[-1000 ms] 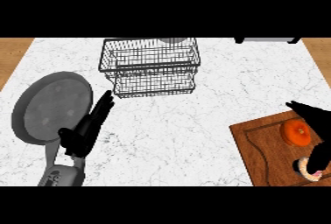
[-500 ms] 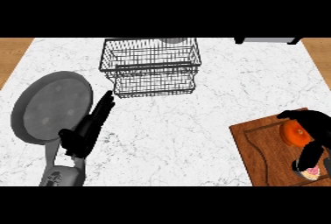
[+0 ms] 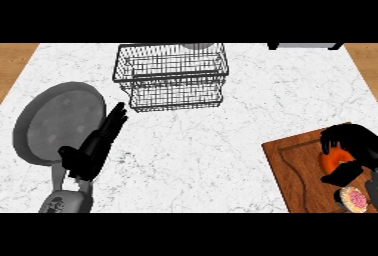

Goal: Pick the squash from the cutting board and place it in the tiered basket

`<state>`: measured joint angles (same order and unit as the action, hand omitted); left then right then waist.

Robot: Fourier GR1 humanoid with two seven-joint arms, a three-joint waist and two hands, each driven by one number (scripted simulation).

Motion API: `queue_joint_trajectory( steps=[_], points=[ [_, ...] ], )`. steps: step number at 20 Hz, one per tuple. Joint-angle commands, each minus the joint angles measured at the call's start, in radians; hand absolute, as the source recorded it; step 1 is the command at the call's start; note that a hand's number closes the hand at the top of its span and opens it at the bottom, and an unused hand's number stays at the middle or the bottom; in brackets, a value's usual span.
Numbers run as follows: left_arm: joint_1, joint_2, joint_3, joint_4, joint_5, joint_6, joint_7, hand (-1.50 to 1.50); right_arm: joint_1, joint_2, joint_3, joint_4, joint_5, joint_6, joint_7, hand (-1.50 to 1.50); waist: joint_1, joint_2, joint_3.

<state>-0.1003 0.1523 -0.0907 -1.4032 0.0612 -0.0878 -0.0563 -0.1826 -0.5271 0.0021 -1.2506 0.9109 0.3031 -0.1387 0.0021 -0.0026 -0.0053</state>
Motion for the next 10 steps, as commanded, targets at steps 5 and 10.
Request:
queue_joint_trajectory(
  steps=[5, 10],
  points=[
    [-0.042, -0.022, 0.031, 0.07, -0.023, 0.001, -0.033, 0.0, -0.257, 0.047, -0.039, 0.237, 0.079, -0.028, 0.063, 1.5, 0.008, 0.005, 0.005],
    [-0.051, 0.002, 0.063, 0.107, -0.013, -0.031, -0.053, 0.0, -0.335, 0.062, -0.057, 0.337, 0.125, -0.161, 0.054, 1.5, 0.004, 0.005, 0.005]
  ],
)
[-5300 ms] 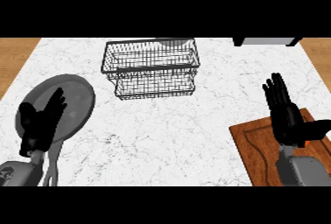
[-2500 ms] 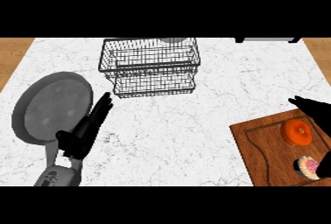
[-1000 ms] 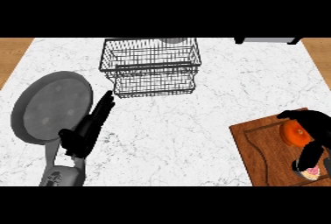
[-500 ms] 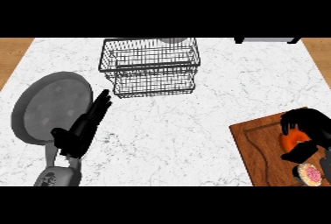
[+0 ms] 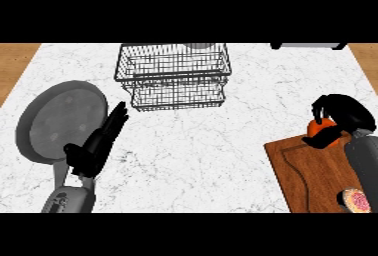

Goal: Pick the squash from the cutting board and place it in the tiered basket

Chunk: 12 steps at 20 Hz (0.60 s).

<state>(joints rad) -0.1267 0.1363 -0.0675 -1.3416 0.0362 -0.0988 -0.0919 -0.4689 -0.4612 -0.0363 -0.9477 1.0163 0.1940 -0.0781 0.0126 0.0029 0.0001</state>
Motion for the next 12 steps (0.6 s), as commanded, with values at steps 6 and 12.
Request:
queue_joint_trajectory(
  steps=[6, 12],
  points=[
    [0.027, -0.008, 0.002, -0.035, 0.009, -0.008, 0.022, 0.0, -0.078, 0.063, -0.169, -0.072, -0.227, 0.026, -0.065, 1.5, -0.017, -0.009, 0.0],
    [0.013, -0.028, -0.002, -0.017, -0.023, 0.029, 0.011, 0.0, -0.202, 0.136, -0.197, -0.272, -0.347, 0.106, 0.036, 1.5, -0.017, -0.009, -0.001]
  ],
)
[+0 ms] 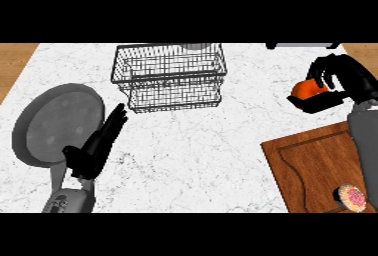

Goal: Pick the squash from the cutting board and place it in the tiered basket

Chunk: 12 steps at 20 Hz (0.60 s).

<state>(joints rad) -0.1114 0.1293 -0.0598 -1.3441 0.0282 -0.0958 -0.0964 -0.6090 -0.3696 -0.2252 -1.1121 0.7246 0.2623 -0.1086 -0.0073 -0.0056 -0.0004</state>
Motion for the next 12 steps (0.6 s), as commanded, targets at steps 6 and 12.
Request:
queue_joint_trajectory(
  steps=[6, 12],
  points=[
    [0.013, 0.027, 0.022, -0.046, 0.026, -0.041, 0.04, 0.0, -0.143, 0.084, 0.005, -0.319, -0.136, 0.175, 0.318, 1.5, 0.007, 0.002, 0.0],
    [-0.003, -0.02, -0.017, -0.034, -0.009, -0.016, 0.028, 0.0, -0.388, 0.217, 0.05, -0.269, -0.141, 0.148, 0.576, 1.5, 0.018, 0.004, 0.0]
  ],
)
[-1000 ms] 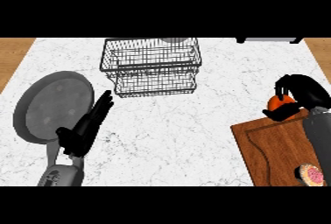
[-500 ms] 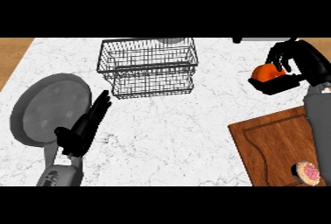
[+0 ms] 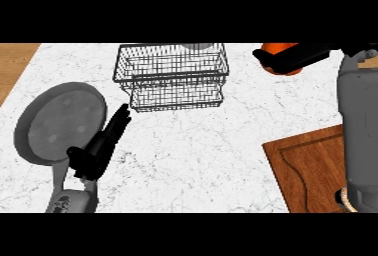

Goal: Pick the squash from the cutting board and place it in the tiered basket

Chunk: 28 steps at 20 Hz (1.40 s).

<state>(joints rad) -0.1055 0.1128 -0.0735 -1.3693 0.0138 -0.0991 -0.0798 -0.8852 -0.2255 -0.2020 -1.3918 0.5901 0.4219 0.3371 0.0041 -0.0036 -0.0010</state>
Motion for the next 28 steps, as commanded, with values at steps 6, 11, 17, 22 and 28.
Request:
queue_joint_trajectory(
  steps=[6, 11, 17, 22, 28],
  points=[
    [-0.074, -0.009, 0.009, 0.033, -0.008, 0.001, 0.032, 0.0, -0.373, 0.117, 0.012, 0.322, 0.038, -0.137, 0.168, 1.5, 0.02, 0.01, 0.0],
    [-0.047, 0.008, 0.016, 0.008, 0.005, -0.027, 0.03, 0.0, -0.449, 0.165, 0.04, 0.526, 0.066, -0.211, 0.095, 1.5, 0.023, 0.011, 0.0],
    [-0.059, -0.021, 0.015, 0.065, -0.012, -0.009, -0.017, 0.0, -0.557, 0.209, 0.034, 0.733, 0.08, -0.295, 0.049, 1.5, 0.026, 0.013, 0.0],
    [-0.062, -0.011, 0.007, 0.035, -0.013, -0.028, -0.001, 0.0, -0.601, 0.225, 0.065, 0.886, 0.034, -0.377, -0.008, 1.5, 0.041, 0.015, 0.0],
    [-0.086, -0.011, 0.0, 0.063, -0.033, -0.029, -0.002, 0.0, -0.679, 0.225, 0.076, 1.028, -0.099, -0.436, -0.039, 1.5, 0.068, 0.021, -0.001]
  ],
)
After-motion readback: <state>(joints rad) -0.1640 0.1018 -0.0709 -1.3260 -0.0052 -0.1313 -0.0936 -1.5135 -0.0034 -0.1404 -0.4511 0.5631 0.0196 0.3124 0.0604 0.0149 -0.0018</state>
